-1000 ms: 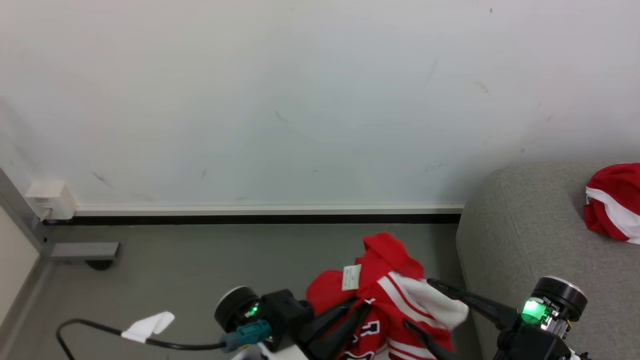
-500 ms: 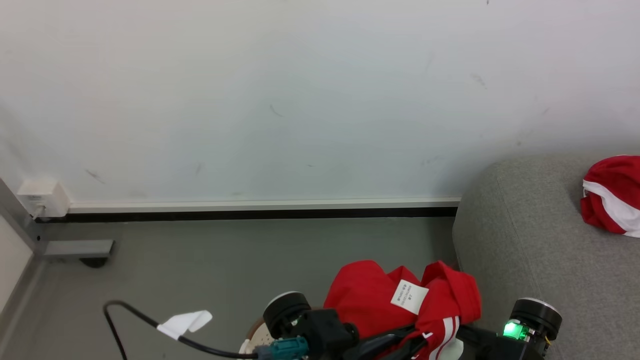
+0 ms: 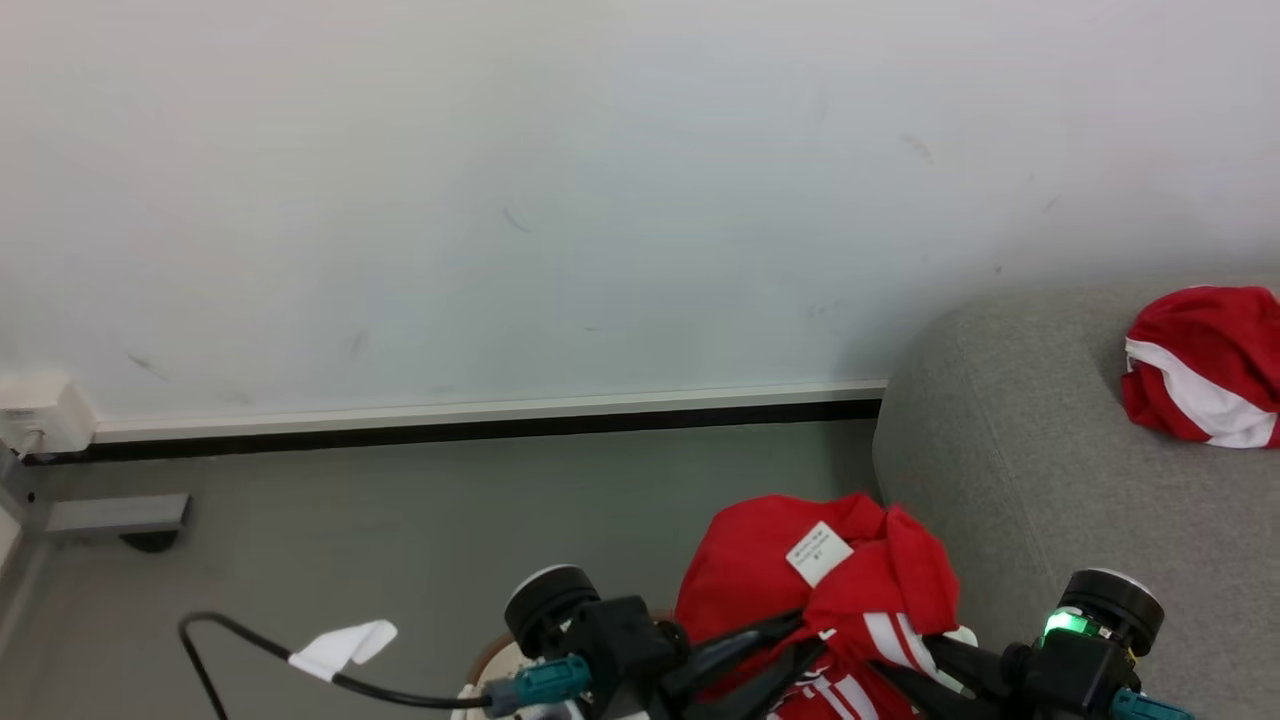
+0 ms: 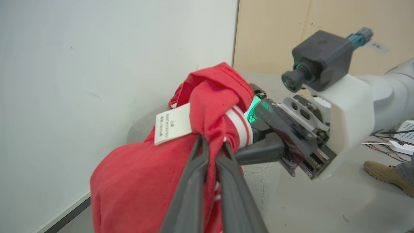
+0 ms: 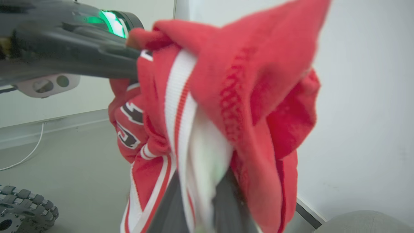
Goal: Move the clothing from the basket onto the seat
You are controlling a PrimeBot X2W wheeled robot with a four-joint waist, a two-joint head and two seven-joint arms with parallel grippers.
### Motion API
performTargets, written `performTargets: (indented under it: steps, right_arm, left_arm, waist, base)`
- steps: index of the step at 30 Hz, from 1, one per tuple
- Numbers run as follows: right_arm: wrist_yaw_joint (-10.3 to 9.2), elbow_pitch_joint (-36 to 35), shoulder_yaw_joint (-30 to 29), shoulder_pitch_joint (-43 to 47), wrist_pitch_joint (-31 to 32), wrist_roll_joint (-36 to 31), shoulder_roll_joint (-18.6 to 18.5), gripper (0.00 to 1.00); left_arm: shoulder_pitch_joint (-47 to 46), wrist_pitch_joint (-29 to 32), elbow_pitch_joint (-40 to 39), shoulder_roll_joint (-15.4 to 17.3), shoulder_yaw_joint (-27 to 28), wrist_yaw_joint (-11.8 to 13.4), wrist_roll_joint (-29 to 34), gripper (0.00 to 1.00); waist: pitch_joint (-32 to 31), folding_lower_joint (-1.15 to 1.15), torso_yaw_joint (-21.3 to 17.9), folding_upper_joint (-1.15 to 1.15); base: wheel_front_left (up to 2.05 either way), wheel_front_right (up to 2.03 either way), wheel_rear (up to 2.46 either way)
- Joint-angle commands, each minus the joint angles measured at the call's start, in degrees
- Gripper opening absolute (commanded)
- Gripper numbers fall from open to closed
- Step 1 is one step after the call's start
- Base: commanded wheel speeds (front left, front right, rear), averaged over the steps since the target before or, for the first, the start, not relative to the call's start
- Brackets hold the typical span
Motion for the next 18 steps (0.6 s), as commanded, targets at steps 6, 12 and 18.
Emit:
performTargets:
  steps: [6, 12, 18]
  right_arm:
    - [0.01, 0.30, -4.49, 2.79, -0.99, -0.23, -1.00, 0.00]
    - [0.01, -0.65, -9.22, 5.30, -0.97, -1.55, -1.61, 0.00]
    - [0.01, -2.00, -15.70, 8.50, -0.87, -2.47, -2.97, 0.00]
  left_arm:
    - [-0.16, -1.92, 2.24, -0.43, 0.20, 1.45, 1.64, 1.00]
    - [0.48, -3.34, 4.37, -0.59, 0.30, 1.76, 1.16, 1.00]
    - [0.01, -4.17, 6.04, -1.46, -0.26, 1.69, 0.88, 1.00]
  waist:
    - [0.80, -0.01, -4.58, 0.00]
    - [1.75, -0.01, -10.79, 0.00]
    - [3.14, -0.01, -16.57, 0.00]
  base:
    - [0.00, 0.00, 0.00]
    - [0.00, 0.00, 0.00]
    - [0.00, 0.00, 0.00]
